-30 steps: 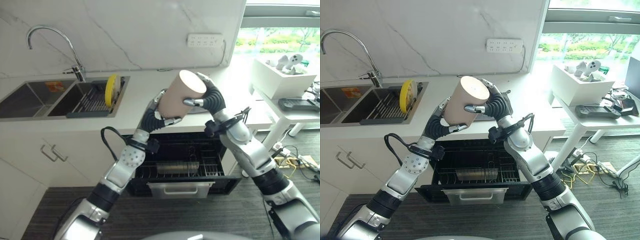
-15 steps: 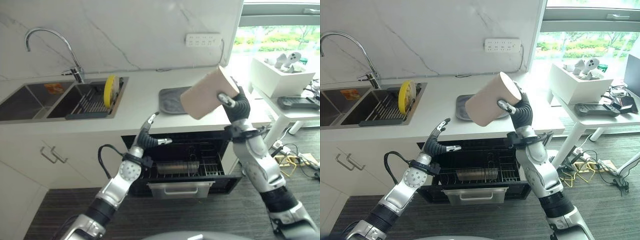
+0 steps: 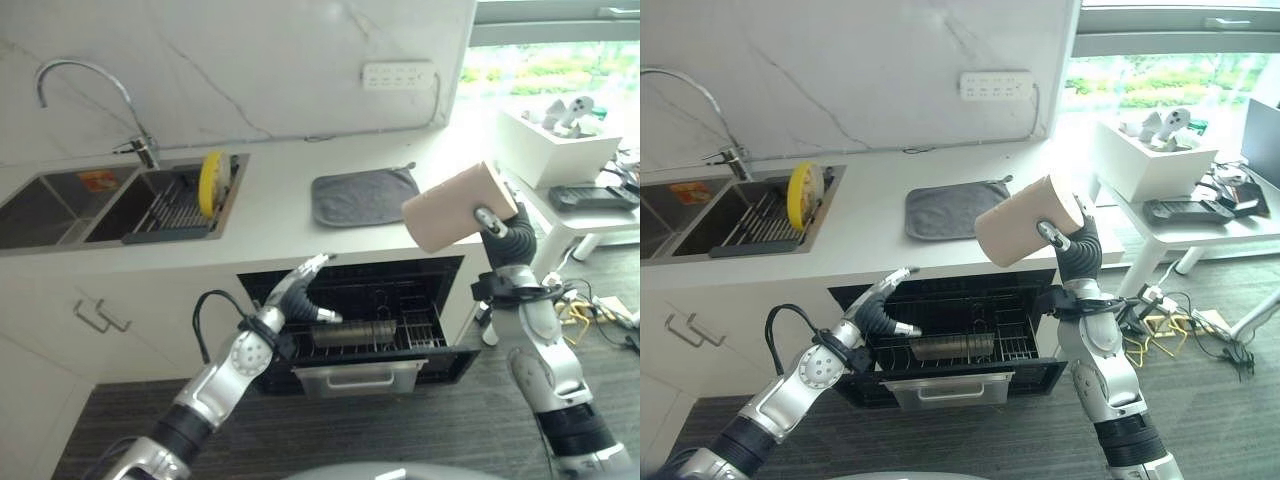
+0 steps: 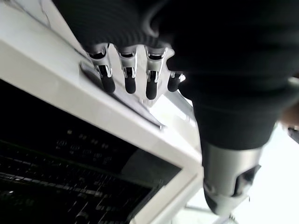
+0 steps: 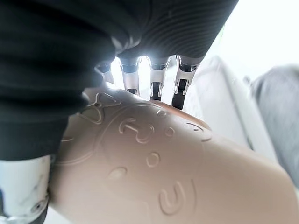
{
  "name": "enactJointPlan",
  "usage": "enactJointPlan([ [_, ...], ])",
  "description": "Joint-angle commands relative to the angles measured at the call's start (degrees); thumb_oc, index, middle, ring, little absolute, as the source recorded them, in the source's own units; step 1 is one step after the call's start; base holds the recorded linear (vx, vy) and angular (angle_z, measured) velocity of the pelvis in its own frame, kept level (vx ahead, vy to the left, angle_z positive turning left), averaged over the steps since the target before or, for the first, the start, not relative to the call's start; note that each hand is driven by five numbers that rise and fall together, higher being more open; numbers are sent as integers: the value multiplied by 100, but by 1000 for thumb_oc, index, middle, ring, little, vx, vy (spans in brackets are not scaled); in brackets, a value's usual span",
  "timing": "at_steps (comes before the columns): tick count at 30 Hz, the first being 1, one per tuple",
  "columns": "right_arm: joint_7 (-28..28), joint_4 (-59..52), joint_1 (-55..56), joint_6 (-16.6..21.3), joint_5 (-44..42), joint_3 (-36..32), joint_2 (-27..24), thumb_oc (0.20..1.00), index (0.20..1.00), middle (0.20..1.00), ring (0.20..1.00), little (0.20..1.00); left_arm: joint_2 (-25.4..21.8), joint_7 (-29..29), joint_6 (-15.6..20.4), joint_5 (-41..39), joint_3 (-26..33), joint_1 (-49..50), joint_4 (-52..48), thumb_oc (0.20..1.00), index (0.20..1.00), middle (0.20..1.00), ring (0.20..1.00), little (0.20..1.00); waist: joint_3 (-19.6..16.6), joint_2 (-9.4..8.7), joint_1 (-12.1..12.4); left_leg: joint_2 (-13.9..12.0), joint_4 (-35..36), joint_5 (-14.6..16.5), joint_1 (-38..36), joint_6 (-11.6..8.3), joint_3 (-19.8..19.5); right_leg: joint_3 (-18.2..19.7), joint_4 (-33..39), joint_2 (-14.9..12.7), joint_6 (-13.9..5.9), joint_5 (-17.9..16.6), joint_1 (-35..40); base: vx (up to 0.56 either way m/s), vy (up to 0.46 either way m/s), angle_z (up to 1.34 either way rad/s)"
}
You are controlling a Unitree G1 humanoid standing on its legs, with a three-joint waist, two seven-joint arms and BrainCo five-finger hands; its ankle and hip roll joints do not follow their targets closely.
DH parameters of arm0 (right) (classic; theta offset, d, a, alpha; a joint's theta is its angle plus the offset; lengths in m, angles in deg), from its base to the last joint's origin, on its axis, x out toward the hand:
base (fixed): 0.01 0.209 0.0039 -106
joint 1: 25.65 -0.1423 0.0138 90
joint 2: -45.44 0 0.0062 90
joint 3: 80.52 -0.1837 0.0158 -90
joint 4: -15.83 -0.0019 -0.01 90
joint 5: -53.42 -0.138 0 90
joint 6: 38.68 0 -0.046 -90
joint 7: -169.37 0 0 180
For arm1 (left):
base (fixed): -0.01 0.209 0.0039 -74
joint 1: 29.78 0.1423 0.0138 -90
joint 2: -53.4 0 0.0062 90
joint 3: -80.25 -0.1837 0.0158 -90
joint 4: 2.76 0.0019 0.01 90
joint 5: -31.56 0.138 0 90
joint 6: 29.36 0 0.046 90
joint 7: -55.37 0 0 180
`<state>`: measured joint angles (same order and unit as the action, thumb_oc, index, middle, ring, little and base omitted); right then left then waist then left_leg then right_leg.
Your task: Place the dishes in the dishwasher.
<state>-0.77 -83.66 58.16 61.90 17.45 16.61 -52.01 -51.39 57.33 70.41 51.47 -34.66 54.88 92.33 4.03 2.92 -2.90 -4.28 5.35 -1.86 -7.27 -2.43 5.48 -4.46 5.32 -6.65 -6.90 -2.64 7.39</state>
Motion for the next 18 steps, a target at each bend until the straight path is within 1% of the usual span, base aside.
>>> enactJointPlan([
  [1,-91,-237,-142,40,27,-239,-84,200,200,200,200,200,-386,620,478,351,-32,-287,-92,1000,1000,1000,1000,1000,3,-135,-22,14,-35,193,-63,106,205,-77,-32,-83,-41,-139,-30,73,-17,-8],
  [3,-150,-214,-91,11,20,-212,-85,200,200,200,200,200,-461,803,493,393,-22,-298,-171,1000,1000,1000,1000,1000,34,-114,-45,4,-35,176,-30,96,217,-70,-32,-91,-54,-148,-74,28,-2,-18],
  [4,-200,-160,-86,-26,47,-155,-123,200,200,200,200,200,-588,1028,498,421,-40,-356,-247,1000,1000,1000,1000,1000,98,-77,-68,-9,-35,140,60,88,210,-66,-32,-105,-66,-171,-170,-38,15,-14],
  [6,-315,-26,-260,-5,33,-48,-301,200,200,200,200,200,-805,1050,464,393,-164,-587,-236,1000,1000,1000,1000,1000,283,-8,-105,-9,-35,65,324,92,163,-3,-32,-113,-66,-243,-452,-164,37,-13],
  [7,-335,41,-350,10,20,-19,-353,200,200,200,200,200,-838,1044,455,379,-201,-693,-202,1000,1000,1000,1000,1000,320,9,-106,-8,-35,36,424,94,144,13,-32,-111,-63,-270,-551,-247,50,-17],
  [8,-361,159,-534,14,10,41,-445,200,200,200,200,200,-900,1056,424,366,-274,-898,-138,1000,1000,1000,1000,1000,427,41,-115,-6,-35,-21,568,89,111,47,-32,-105,-54,-313,-684,-337,77,-9],
  [9,-443,420,-992,-70,31,131,-564,200,200,200,200,200,-1061,1107,359,239,-432,-1364,17,1000,1000,1000,1000,1000,676,102,-168,0,-35,-129,800,77,68,137,-32,-81,-25,-385,-913,-308,72,0],
  [10,-456,475,-1084,-84,29,146,-583,200,200,200,200,200,-1091,1143,335,210,-458,-1455,49,1000,1000,1000,1000,1000,724,110,-177,2,-35,-145,839,75,62,155,-32,-76,-19,-398,-953,-318,56,-2],
  [11,-517,625,-1326,-129,60,184,-646,200,200,200,200,200,-1215,1270,293,119,-507,-1714,86,1000,1000,1000,1000,1000,915,131,-199,-3,-35,-205,975,66,39,189,-35,-68,-4,-434,-1092,-141,11,-2],
  [12,-519,641,-1354,-125,58,182,-646,200,200,200,200,200,-1219,1275,292,110,-506,-1739,92,1000,1000,1000,1000,1000,926,130,-200,-5,-35,-211,987,66,36,187,-36,-66,-3,-440,-1103,-212,5,-2],
  [13,-588,704,-1537,-241,111,220,-699,200,200,200,200,200,-1293,1406,241,80,-522,-1945,110,1000,1000,1000,1000,1000,1100,136,-220,-12,-35,-270,1104,60,9,200,-48,-55,12,-478,-1225,-157,1,1],
  [15,-627,754,-1660,-341,202,261,-712,200,200,200,200,200,-1341,1512,189,50,-542,-2127,118,1000,1000,1000,1000,1000,1266,140,-244,-10,-35,-322,1219,53,-17,220,-57,-46,22,-514,-1327,-184,8,1],
  [16,-718,801,-1705,-369,319,282,-745,200,200,200,200,200,-1390,1642,129,37,-536,-2250,84,1000,1000,1000,1000,1000,1405,129,-262,-5,-35,-358,1322,43,-24,221,-58,-58,19,-548,-1420,-132,9,-2],
  [18,-779,829,-1716,-398,392,290,-751,200,200,200,200,200,-1396,1702,132,60,-520,-2284,80,1000,1000,1000,1000,1000,1463,122,-267,-1,-35,-375,1368,36,-31,217,-60,-64,16,-568,-1466,-94,10,0],
])
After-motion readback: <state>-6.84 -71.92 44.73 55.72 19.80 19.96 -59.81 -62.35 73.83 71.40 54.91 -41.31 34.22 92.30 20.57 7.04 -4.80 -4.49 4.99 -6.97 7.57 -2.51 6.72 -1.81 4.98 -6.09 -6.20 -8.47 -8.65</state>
